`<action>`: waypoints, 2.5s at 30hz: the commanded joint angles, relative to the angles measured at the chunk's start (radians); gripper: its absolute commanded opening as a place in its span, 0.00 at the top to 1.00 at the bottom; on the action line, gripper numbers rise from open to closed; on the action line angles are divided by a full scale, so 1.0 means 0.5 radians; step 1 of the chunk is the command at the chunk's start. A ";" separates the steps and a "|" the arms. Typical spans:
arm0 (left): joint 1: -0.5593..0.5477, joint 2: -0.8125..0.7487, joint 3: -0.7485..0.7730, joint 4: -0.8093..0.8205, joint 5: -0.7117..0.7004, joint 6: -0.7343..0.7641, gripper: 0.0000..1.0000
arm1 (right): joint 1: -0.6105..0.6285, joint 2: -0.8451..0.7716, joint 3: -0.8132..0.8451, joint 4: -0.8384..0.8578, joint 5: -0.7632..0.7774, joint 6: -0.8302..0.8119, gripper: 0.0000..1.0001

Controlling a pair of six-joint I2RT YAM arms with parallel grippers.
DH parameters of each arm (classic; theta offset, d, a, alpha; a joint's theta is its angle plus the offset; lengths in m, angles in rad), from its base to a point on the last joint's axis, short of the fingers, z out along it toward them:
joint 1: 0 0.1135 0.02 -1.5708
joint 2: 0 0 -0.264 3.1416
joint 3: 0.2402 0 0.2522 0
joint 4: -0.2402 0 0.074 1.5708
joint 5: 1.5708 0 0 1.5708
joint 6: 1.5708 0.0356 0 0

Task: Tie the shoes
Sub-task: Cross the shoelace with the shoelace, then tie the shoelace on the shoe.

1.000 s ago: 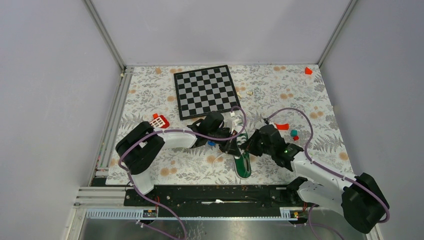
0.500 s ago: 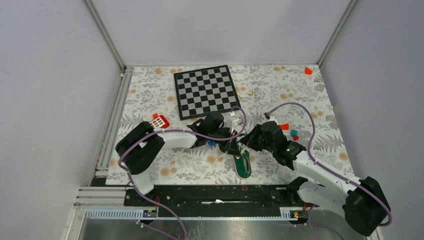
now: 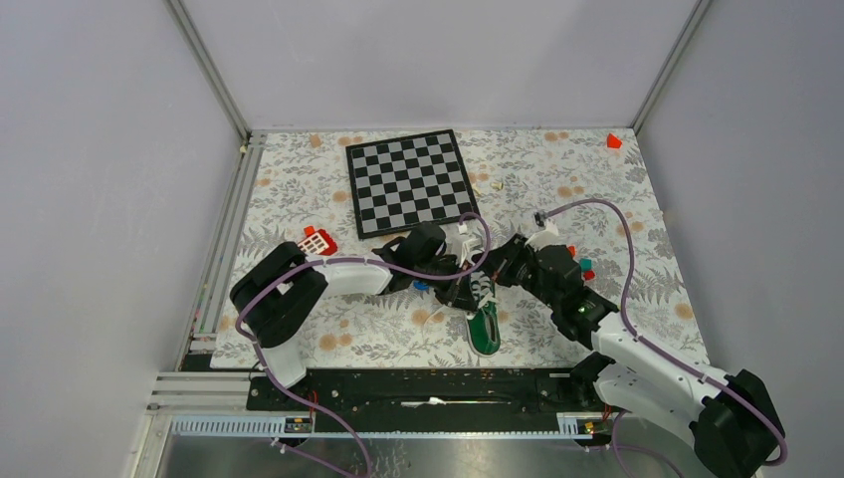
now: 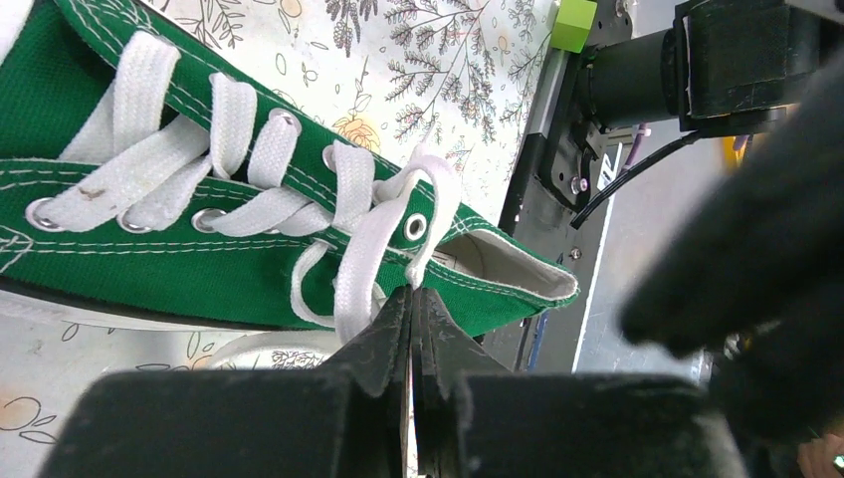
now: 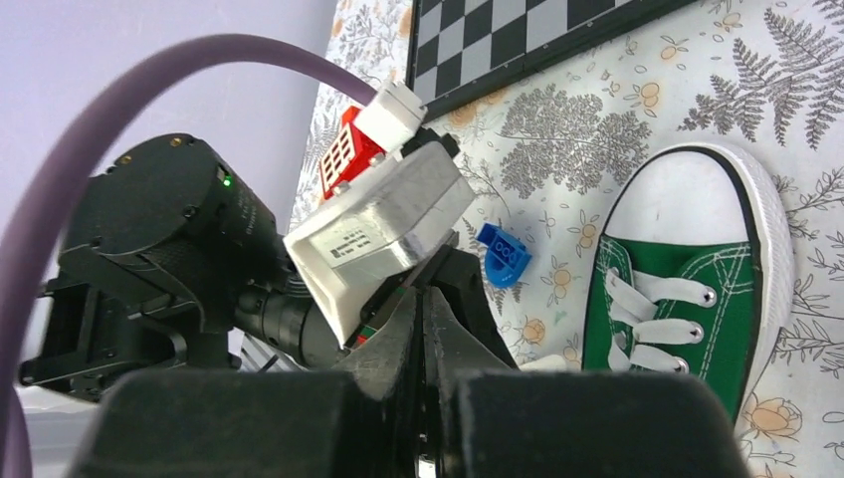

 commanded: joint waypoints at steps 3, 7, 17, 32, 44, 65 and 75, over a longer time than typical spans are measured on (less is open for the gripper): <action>-0.003 -0.085 0.050 0.049 0.015 0.047 1.00 | -0.010 0.011 0.094 -0.267 0.084 -0.148 1.00; 0.006 -0.082 0.045 0.042 0.022 0.049 1.00 | -0.016 -0.021 0.200 -0.604 0.065 -0.496 0.79; 0.041 -0.101 0.041 0.020 0.039 0.084 1.00 | -0.013 0.027 0.273 -0.798 -0.427 -1.353 0.61; 0.097 -0.057 0.017 0.139 0.160 0.115 1.00 | -0.014 0.177 0.198 -0.573 -0.459 -1.710 0.60; 0.095 -0.028 0.014 0.210 0.181 0.057 1.00 | -0.014 0.343 0.211 -0.510 -0.361 -1.713 0.56; 0.086 0.009 0.047 0.212 0.182 0.014 1.00 | -0.004 0.478 0.267 -0.413 -0.329 -1.649 0.56; 0.086 0.002 0.031 0.182 0.174 0.024 1.00 | -0.004 0.329 0.226 -0.341 -0.098 -1.553 1.00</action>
